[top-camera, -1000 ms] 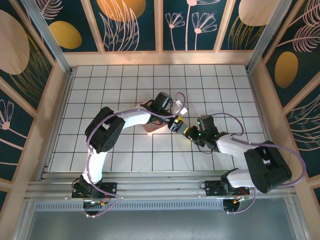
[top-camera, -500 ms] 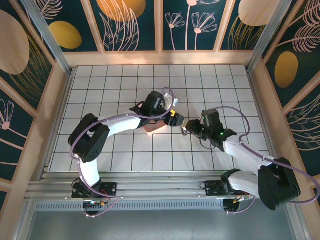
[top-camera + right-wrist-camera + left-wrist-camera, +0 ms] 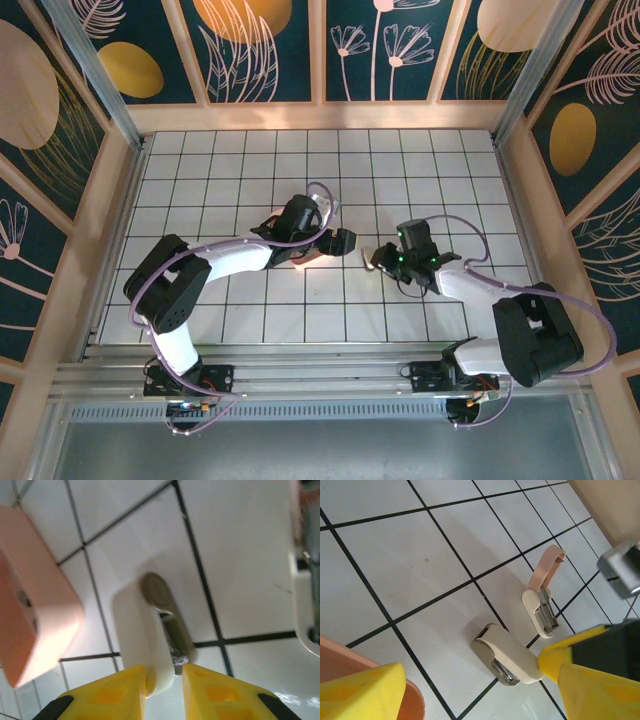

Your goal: Load the staples into the stapler

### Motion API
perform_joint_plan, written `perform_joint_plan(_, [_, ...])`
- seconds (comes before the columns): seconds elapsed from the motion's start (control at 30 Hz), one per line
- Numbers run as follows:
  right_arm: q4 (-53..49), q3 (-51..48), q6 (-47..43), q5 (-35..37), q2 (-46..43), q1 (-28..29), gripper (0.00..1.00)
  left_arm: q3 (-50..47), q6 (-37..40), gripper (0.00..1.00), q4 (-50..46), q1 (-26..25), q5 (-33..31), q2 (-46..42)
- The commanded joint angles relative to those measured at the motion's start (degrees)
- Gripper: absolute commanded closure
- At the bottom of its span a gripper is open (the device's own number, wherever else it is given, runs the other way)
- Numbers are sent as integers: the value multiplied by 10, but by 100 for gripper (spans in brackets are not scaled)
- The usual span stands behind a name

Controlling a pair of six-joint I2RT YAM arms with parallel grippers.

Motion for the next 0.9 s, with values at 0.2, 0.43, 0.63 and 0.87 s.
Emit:
perform_joint_plan(0.2, [-5, -49, -9, 7, 12, -3, 78, 12, 11, 19, 8, -1, -11, 1])
perform_joint_plan(0.43, [-45, 6, -38, 19, -52, -11, 69, 46, 18, 15, 4, -2, 12, 13])
perform_joint_plan(0.63, [-81, 15, -56, -4, -123, -65, 67, 131, 18, 14, -17, -2, 45, 62])
perform_joint_plan(0.87, [-100, -13, -83, -93, -172, -183, 67, 250, 12, 14, -43, -2, 83, 144])
